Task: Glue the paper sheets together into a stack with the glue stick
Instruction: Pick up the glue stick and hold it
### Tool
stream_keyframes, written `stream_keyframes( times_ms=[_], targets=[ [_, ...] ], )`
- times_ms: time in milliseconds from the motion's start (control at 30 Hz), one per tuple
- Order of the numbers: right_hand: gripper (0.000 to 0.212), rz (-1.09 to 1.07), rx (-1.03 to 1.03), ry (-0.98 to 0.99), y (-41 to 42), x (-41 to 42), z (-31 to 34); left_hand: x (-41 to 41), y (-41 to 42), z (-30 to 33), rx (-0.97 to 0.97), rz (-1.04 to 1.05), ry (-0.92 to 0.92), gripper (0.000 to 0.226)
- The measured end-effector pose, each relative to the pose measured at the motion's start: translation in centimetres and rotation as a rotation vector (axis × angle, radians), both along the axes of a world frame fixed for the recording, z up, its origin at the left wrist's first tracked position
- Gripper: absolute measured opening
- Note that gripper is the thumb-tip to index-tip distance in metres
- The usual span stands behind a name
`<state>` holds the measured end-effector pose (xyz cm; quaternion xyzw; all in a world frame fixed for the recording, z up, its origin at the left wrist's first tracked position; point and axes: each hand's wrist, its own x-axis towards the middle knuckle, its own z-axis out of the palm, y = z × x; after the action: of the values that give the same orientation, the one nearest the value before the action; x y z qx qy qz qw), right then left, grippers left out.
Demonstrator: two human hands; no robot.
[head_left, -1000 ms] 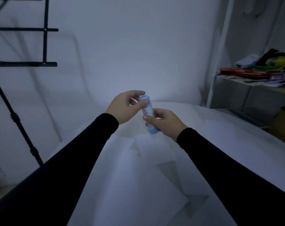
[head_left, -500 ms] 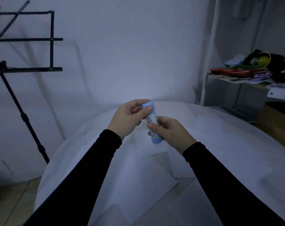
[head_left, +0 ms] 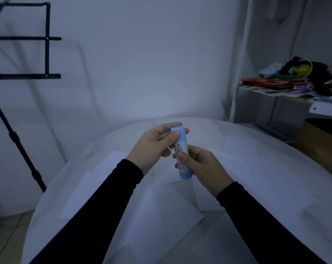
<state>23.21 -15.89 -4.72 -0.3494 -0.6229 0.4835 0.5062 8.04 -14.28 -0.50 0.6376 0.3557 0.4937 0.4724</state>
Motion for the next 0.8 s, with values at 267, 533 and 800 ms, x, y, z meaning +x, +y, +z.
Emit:
stream_keyframes(
  times_ms=[267, 533, 800],
  targets=[
    [0.007, -0.058, 0.002, -0.026, 0.0, -0.1, -1.2, 0.4, -0.3, -0.3, -0.026, 0.078, 0.053, 0.017],
    [0.021, -0.230, 0.122, -0.136, 0.6, -0.5, -2.3, 1.6, -0.5, -0.7, -0.067, 0.275, -0.071, 0.019],
    [0.019, -0.077, 0.170, -0.245, 0.0, -0.3, -1.7, -1.9, 0.3, -0.8, 0.734, 0.281, 0.610, 0.023]
  ],
)
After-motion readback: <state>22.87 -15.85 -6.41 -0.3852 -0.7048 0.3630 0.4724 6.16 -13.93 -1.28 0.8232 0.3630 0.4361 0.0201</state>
